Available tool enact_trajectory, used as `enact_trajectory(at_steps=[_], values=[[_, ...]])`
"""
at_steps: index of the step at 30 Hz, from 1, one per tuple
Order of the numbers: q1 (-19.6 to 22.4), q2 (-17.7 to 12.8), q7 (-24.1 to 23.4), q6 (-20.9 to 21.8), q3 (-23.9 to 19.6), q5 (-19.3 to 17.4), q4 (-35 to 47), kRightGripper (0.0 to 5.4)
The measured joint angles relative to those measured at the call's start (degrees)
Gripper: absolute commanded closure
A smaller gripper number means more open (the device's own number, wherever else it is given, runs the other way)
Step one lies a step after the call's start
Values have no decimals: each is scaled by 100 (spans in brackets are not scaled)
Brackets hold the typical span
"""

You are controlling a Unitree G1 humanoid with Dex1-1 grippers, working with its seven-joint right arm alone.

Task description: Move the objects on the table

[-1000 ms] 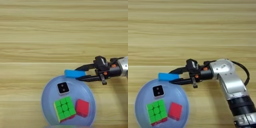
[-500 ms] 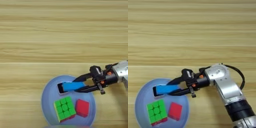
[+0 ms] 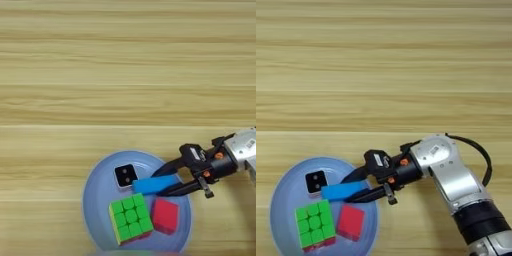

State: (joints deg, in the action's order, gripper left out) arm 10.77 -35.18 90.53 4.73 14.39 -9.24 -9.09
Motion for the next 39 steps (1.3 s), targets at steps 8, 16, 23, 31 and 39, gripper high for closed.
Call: enact_trajectory(at_steps=[8, 16, 23, 31, 39], values=[[111, -3, 4, 211, 28, 69, -210, 399], [118, -6, -8, 341, 140, 195, -322, 371], [144, -6, -11, 367, 149, 223, -383, 292], [252, 7, -12, 179, 17, -26, -394, 181], [452, 127, -134, -309, -319, -527, -122, 75]])
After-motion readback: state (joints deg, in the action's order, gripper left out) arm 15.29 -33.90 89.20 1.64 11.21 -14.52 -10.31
